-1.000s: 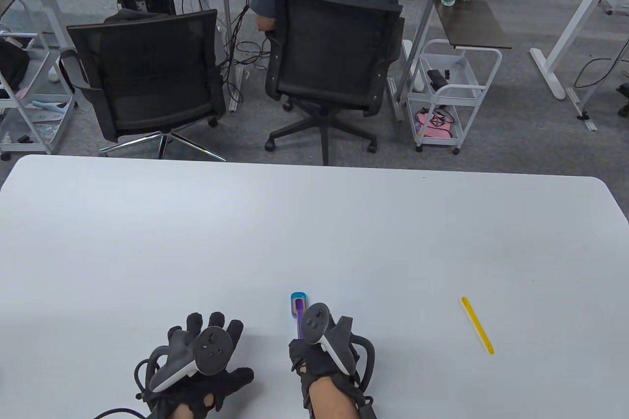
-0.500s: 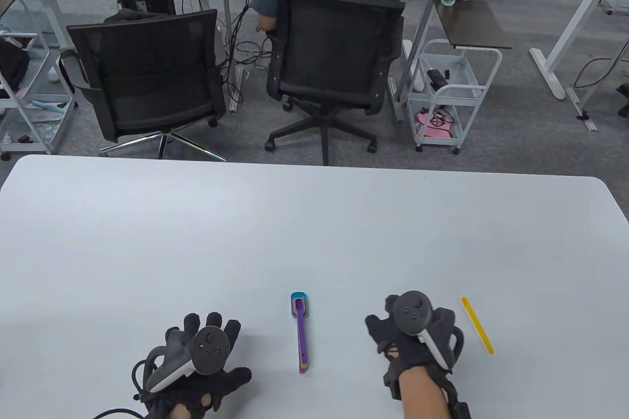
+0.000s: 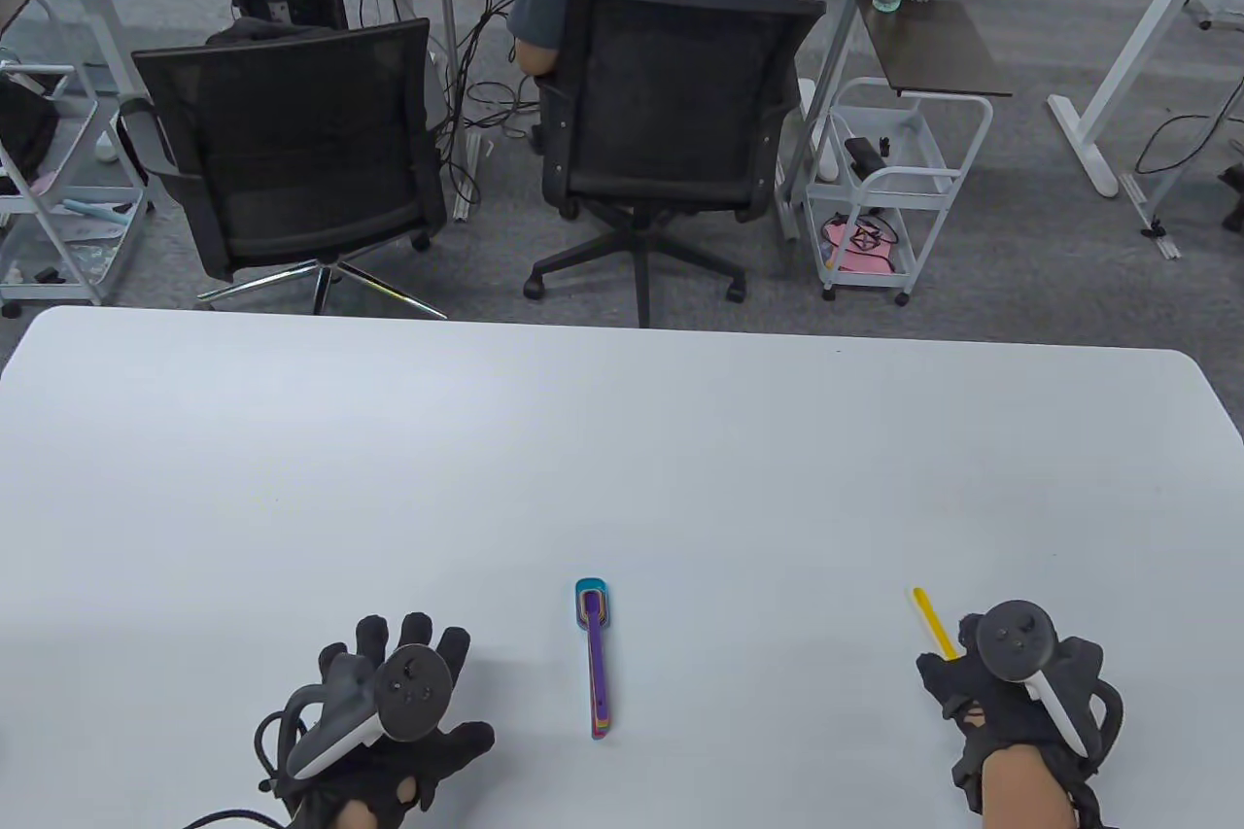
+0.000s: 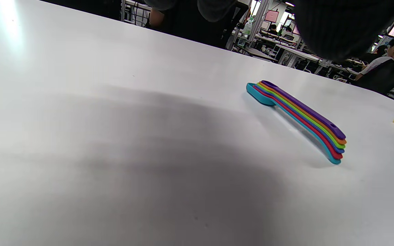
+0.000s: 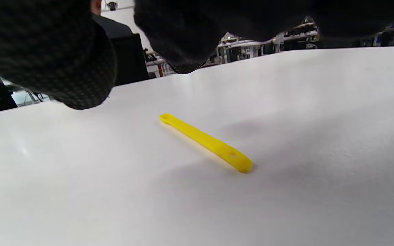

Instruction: Nest measuring spoons

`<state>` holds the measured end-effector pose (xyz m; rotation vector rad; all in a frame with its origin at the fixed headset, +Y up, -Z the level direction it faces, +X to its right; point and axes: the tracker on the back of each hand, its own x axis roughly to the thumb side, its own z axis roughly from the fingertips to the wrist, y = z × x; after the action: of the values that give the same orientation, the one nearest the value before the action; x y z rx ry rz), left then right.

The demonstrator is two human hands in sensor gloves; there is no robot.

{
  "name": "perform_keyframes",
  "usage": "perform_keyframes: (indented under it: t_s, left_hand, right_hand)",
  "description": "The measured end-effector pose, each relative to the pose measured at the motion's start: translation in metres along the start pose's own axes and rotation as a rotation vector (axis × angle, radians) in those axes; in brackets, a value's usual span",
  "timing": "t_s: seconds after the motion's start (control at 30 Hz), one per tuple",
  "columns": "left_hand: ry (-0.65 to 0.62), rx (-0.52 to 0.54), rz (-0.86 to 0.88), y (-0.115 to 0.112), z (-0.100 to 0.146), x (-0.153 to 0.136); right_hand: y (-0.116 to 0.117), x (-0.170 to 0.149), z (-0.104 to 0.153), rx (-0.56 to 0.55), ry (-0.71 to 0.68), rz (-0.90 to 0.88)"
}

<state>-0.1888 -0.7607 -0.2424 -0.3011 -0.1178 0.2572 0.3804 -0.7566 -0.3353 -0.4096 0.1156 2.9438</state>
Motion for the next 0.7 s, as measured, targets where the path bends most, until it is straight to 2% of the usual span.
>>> perform_keyframes:
  t_s: [0.2,0.33,0.7]
  left_hand:
    - [0.017,0.005,0.006,0.001,0.0,-0.003]
    - [0.022,0.005,0.008,0.001,0.0,-0.004]
    - [0.019,-0.004,0.0,0.002,0.0,-0.004]
  right_hand:
    - [0.017,-0.011,-0.016,0.056,0.047,0.034]
    - [0.032,-0.02,-0.026,0.131,0.089,0.077]
    - [0.034,-0.009,-0.03,0.146,0.068,0.119]
